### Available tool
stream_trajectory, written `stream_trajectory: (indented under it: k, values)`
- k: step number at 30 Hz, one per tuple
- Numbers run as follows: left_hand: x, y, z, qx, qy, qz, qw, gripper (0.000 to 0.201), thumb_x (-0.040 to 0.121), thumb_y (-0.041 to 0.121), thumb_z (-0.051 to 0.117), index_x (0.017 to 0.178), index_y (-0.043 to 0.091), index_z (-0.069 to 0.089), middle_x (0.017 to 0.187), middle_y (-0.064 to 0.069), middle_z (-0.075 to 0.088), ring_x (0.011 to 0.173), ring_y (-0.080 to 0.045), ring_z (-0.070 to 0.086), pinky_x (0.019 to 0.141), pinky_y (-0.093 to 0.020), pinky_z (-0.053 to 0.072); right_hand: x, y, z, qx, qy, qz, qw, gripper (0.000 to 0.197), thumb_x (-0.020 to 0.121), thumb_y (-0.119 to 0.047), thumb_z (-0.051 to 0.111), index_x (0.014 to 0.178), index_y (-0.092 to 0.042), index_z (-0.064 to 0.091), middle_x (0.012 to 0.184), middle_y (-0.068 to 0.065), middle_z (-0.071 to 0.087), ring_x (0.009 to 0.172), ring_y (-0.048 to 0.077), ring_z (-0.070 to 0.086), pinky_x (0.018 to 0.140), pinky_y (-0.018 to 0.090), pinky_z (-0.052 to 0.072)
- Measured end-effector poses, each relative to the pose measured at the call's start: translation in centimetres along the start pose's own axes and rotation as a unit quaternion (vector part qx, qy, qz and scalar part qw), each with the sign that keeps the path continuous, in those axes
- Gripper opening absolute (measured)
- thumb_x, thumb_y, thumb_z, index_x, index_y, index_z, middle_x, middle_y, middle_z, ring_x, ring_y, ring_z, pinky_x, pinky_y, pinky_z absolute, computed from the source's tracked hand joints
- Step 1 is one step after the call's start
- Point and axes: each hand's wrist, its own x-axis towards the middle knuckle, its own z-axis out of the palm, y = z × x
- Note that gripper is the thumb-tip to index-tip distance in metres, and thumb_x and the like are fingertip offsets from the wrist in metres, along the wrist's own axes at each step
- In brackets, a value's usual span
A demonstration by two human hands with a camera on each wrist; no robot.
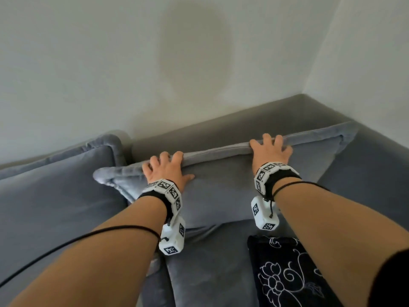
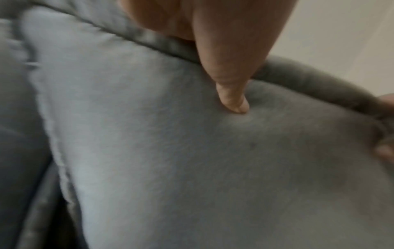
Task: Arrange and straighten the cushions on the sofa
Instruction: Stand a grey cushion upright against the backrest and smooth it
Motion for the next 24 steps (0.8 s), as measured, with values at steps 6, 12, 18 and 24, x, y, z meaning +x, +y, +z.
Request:
stream_trajectory:
  k: [6,12,18,24]
  values:
    - [2.1,-4.1,0.7,0.01,-0.039,-0.096,0.995,0.073,0.077,0.062,0.062,0.137,0.036,0.03,0.143,-0.009,0.035,0.136,-0.041,0.026,0.108,-0.075,0.006,2.7,-3.2,1.7,0.159,0.039,-0.011,0.986,0.059,0.087,0.006,0.045,0.132,-0.031,0.048,0.158,0.007,0.013,0.145,0.04,0.001,0.098,0.05,0.045]
    - [3.8,-4.7,1.5,0.001,-0.05,-0.139,0.989,0.063,0.081,0.06,0.056,0.133,0.032,0.035,0.139,-0.008,0.038,0.135,-0.042,0.027,0.107,-0.076,0.004,5.6,-7.6,2.8,0.232,-0.035,-0.121,0.965,0.077,0.091,-0.003,0.057,0.15,-0.038,0.023,0.163,-0.003,-0.014,0.144,0.041,-0.026,0.119,0.049,0.012]
    - [5.9,-4.4,3.6,-0.03,-0.039,-0.126,0.991,0.083,0.085,0.056,0.054,0.149,0.039,0.003,0.159,0.0,0.008,0.147,-0.037,0.002,0.109,-0.073,0.009,4.6,-10.2,7.4,0.279,-0.124,-0.137,0.942,0.099,0.086,0.002,0.061,0.154,-0.035,-0.001,0.161,0.0,-0.023,0.15,0.033,-0.007,0.118,0.039,0.019]
    - [7.1,-6.1,8.5,-0.007,-0.166,-0.039,0.985,0.078,0.095,0.05,0.038,0.152,0.034,-0.012,0.158,0.003,-0.03,0.149,-0.033,-0.014,0.118,-0.059,0.008,3.5,-9.6,10.9,0.216,-0.265,-0.121,0.932,0.092,0.09,0.006,0.047,0.153,-0.039,-0.003,0.162,-0.009,-0.015,0.138,0.032,0.041,0.059,0.024,0.045]
